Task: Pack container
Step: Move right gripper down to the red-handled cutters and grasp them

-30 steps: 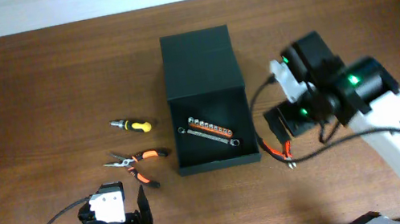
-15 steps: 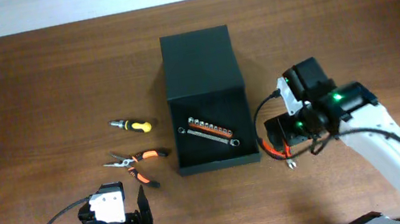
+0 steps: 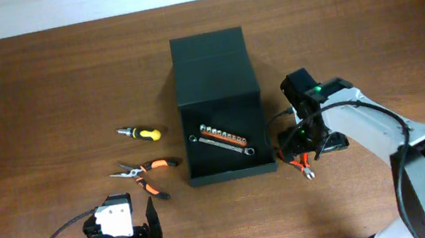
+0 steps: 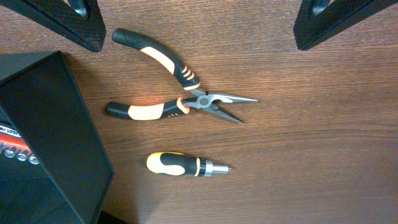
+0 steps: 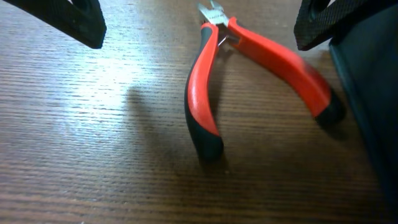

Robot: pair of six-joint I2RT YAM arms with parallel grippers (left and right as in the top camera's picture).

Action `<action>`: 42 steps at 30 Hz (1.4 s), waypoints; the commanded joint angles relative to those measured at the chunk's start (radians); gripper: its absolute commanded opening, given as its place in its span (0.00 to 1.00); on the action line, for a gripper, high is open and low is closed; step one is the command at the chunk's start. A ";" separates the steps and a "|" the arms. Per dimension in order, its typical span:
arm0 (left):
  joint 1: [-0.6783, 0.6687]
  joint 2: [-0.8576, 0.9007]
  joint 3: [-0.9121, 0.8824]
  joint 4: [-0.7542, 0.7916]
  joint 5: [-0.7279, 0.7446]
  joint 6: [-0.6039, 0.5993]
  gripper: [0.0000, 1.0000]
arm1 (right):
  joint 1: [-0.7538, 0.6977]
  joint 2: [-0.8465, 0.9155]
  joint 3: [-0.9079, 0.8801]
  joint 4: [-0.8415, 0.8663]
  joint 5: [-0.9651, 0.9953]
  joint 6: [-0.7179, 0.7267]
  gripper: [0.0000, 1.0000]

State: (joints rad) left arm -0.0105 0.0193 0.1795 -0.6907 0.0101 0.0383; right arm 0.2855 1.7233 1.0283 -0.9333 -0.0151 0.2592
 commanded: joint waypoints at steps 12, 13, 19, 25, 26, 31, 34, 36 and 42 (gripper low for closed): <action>0.005 -0.010 -0.004 0.005 -0.010 0.016 0.99 | -0.055 0.008 -0.008 0.037 0.027 0.079 0.87; 0.005 -0.010 -0.004 0.005 -0.010 0.016 0.99 | -0.059 0.008 -0.008 0.037 0.027 0.079 0.86; 0.005 -0.010 -0.004 0.005 -0.010 0.016 0.99 | -0.063 0.008 -0.009 0.040 0.026 0.084 0.80; 0.005 -0.010 -0.004 0.005 -0.010 0.016 0.99 | -0.063 0.013 -0.009 0.052 0.027 0.088 0.72; 0.005 -0.010 -0.004 0.005 -0.010 0.016 0.99 | -0.063 0.017 -0.009 0.055 0.027 0.094 0.71; 0.005 -0.010 -0.004 0.005 -0.010 0.016 0.99 | -0.063 0.053 -0.009 0.065 0.027 0.095 0.71; 0.005 -0.010 -0.004 0.005 -0.010 0.016 0.99 | -0.063 0.064 -0.009 0.071 0.027 0.095 0.71; 0.005 -0.010 -0.004 0.005 -0.010 0.016 0.99 | -0.063 0.069 -0.009 0.077 0.027 0.095 0.71; 0.005 -0.010 -0.004 0.005 -0.010 0.016 0.99 | -0.063 0.069 -0.009 0.086 0.027 0.095 0.63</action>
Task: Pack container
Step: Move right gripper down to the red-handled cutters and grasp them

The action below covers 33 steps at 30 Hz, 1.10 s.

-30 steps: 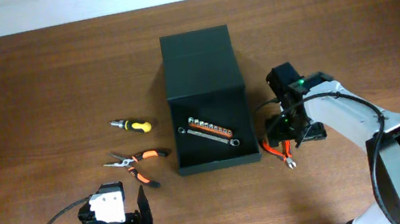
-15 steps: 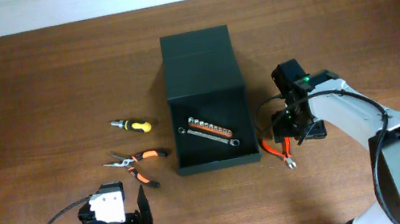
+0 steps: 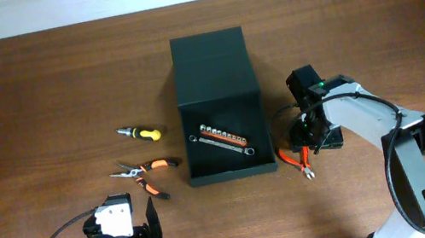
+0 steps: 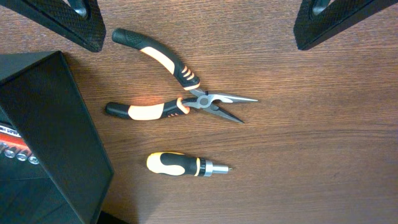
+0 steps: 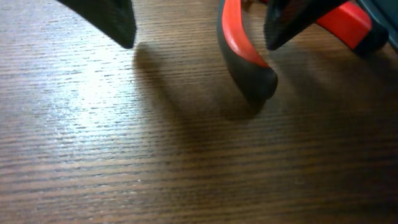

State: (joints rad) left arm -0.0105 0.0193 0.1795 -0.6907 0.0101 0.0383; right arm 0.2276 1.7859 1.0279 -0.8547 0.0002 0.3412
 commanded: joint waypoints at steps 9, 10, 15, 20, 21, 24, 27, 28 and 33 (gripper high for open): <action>0.005 -0.010 -0.004 0.005 -0.010 0.016 0.99 | -0.005 0.007 -0.009 0.026 0.012 0.013 0.49; 0.005 -0.010 -0.004 0.005 -0.010 0.016 0.99 | -0.005 0.007 -0.009 0.026 0.012 0.013 0.49; 0.005 -0.010 -0.004 0.005 -0.010 0.016 0.99 | -0.005 0.007 -0.009 0.027 0.012 0.013 0.43; 0.005 -0.010 -0.004 0.005 -0.010 0.016 0.99 | -0.005 0.007 -0.014 0.040 0.011 0.013 0.37; 0.005 -0.010 -0.004 0.005 -0.010 0.016 0.99 | -0.005 0.007 -0.018 0.043 0.011 0.013 0.36; 0.005 -0.010 -0.004 0.005 -0.010 0.016 0.99 | -0.005 0.007 -0.038 0.054 0.011 0.013 0.32; 0.005 -0.010 -0.004 0.005 -0.010 0.016 0.99 | -0.005 0.007 -0.056 0.061 0.011 0.012 0.26; 0.005 -0.010 -0.004 0.005 -0.010 0.016 0.99 | -0.005 0.007 -0.060 0.063 0.011 0.012 0.24; 0.005 -0.010 -0.004 0.005 -0.010 0.016 0.99 | -0.005 0.007 -0.061 0.063 0.012 0.012 0.17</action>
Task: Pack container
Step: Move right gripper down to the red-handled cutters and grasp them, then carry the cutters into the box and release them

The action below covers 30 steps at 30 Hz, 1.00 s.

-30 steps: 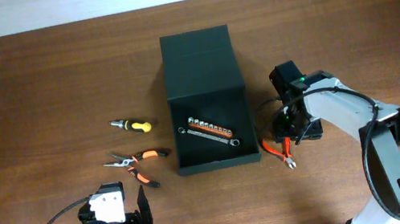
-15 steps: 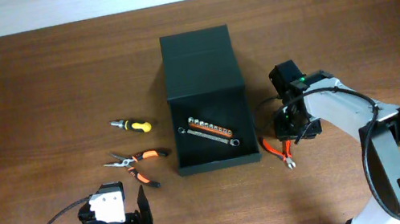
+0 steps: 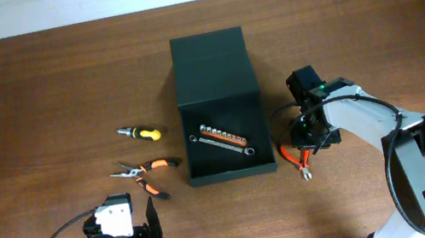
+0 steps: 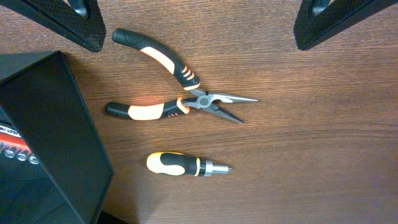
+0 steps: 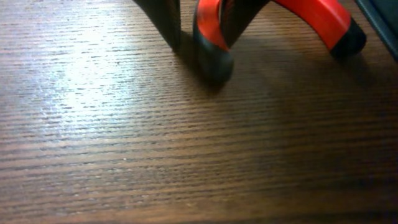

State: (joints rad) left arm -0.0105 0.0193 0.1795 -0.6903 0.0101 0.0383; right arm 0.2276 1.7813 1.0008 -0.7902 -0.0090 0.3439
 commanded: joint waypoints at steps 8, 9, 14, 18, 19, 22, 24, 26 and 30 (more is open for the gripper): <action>0.005 -0.010 -0.004 0.005 -0.010 0.016 0.99 | -0.006 0.011 0.011 -0.037 0.021 0.009 0.04; 0.005 -0.010 -0.004 0.005 -0.010 0.016 0.99 | -0.006 0.011 0.026 -0.047 0.021 0.009 0.04; 0.005 -0.010 -0.004 0.005 -0.010 0.016 0.99 | -0.006 0.010 0.120 -0.111 0.027 0.004 0.04; 0.005 -0.010 -0.004 0.005 -0.010 0.016 0.99 | -0.006 0.009 0.221 -0.183 0.068 0.001 0.04; 0.005 -0.010 -0.004 0.005 -0.010 0.016 0.99 | -0.005 0.009 0.248 -0.203 0.079 0.000 0.04; 0.005 -0.010 -0.004 0.005 -0.010 0.016 0.99 | -0.005 0.009 0.341 -0.262 0.087 -0.037 0.04; 0.005 -0.010 -0.004 0.005 -0.010 0.016 0.99 | -0.005 0.009 0.417 -0.307 0.086 -0.061 0.04; 0.005 -0.010 -0.004 0.005 -0.010 0.016 0.99 | -0.005 0.009 0.488 -0.349 0.085 -0.083 0.04; 0.005 -0.010 -0.004 0.005 -0.010 0.016 0.99 | 0.005 0.009 0.623 -0.394 0.031 -0.185 0.04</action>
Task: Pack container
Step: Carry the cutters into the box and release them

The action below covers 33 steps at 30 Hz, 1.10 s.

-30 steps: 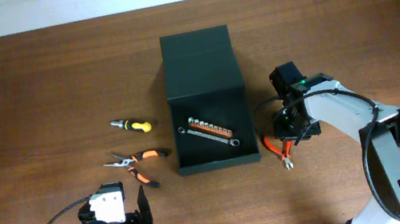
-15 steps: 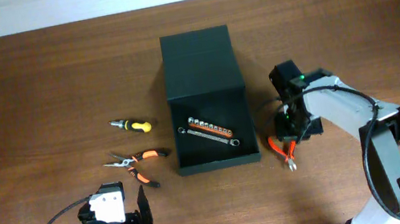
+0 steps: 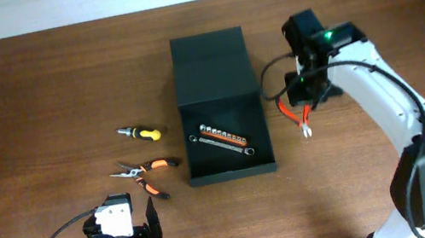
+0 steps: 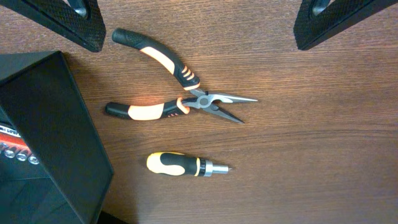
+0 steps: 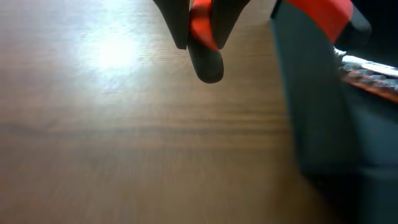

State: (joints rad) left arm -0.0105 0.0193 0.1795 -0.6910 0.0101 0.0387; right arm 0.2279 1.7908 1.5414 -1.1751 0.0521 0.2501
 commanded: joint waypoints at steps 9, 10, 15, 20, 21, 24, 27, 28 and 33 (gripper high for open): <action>0.005 -0.010 -0.004 0.005 -0.010 0.016 0.99 | 0.143 0.000 0.163 0.012 -0.240 -0.357 0.04; 0.005 -0.010 -0.004 0.005 -0.010 0.016 0.99 | 0.166 0.000 0.163 0.018 -0.240 -0.379 0.04; 0.005 -0.010 -0.004 0.005 -0.010 0.016 0.99 | 0.283 0.012 0.161 0.071 -0.183 -0.453 0.04; 0.005 -0.010 -0.004 0.005 -0.010 0.016 0.99 | 0.346 0.090 0.161 0.098 -0.100 -0.482 0.04; 0.005 -0.010 -0.004 0.005 -0.010 0.016 0.99 | 0.350 0.114 0.161 0.098 -0.095 -0.482 0.05; 0.005 -0.010 -0.004 0.005 -0.010 0.016 0.99 | 0.354 0.200 0.161 0.102 -0.095 -0.482 0.04; 0.005 -0.010 -0.004 0.005 -0.010 0.016 0.99 | 0.354 0.273 0.161 0.117 -0.095 -0.482 0.04; 0.005 -0.010 -0.004 0.005 -0.010 0.016 0.99 | 0.354 0.293 0.161 0.122 -0.096 -0.482 0.04; 0.005 -0.010 -0.004 0.005 -0.010 0.016 0.99 | 0.354 0.377 0.161 0.126 -0.097 -0.482 0.04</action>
State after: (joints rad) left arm -0.0105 0.0193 0.1795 -0.6907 0.0101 0.0383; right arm 0.5777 2.1349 1.6867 -1.0496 -0.0521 -0.2207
